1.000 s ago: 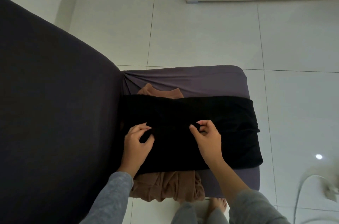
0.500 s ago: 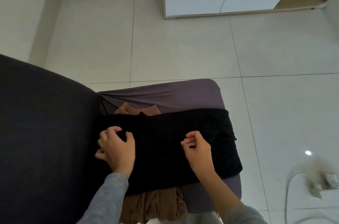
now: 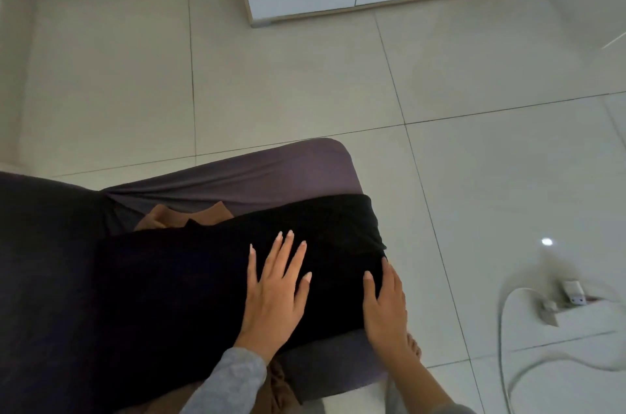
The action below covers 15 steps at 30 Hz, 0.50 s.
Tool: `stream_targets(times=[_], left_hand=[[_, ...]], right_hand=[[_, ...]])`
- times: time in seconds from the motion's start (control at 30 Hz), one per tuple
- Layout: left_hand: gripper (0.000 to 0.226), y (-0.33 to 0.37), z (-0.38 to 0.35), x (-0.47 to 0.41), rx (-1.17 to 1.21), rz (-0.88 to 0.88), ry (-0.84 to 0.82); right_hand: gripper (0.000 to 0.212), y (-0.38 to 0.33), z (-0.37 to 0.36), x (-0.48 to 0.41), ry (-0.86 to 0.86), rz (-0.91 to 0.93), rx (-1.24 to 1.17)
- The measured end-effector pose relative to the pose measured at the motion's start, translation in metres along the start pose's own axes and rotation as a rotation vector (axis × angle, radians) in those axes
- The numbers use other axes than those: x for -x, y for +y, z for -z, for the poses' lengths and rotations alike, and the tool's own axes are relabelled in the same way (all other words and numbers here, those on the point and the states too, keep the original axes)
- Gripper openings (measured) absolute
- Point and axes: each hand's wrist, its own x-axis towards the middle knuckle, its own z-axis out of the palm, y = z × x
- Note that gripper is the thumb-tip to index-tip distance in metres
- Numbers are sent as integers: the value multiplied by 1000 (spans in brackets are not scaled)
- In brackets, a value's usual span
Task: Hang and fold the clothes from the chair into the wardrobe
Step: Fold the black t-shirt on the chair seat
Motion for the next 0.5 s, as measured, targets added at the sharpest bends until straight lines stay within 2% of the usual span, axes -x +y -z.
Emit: stream_targets(times=[0.1,0.27,0.3,0.33,0.37,0.4,0.43,0.47,0.5], left_hand=[[57,26,-10,-17,-50,-6,-3],[59,70,-23,-53,-162,-73,-24],[60,77,-25,-60,-194,-63,-20],[61,86,-28,-69,-218,-53,-21],[62,91,-30,-76,-245,-46,-23],[63,98,-34,-83,-264,-42,-27],[63,103,-36,-89,-281,-42,-28],[62,109,-40,-95,-292,-49,-32],[61,113,-42,-99,-305,-60,-37]], right_hand=[[57,13,9,-17,-96,-116,-95],[44,22,35,-39,-247,-214,-322],[43,48,25,-49,-299,-282,-287],[42,113,-9,-71,-293,-319,-335],[42,169,-30,-82,-356,-372,-336],[55,209,-40,-100,-366,-455,-362],[49,220,-39,-107,-393,-505,-456],[30,202,-33,-101,-402,-537,-539],[24,163,-22,-93,-431,-613,-625]])
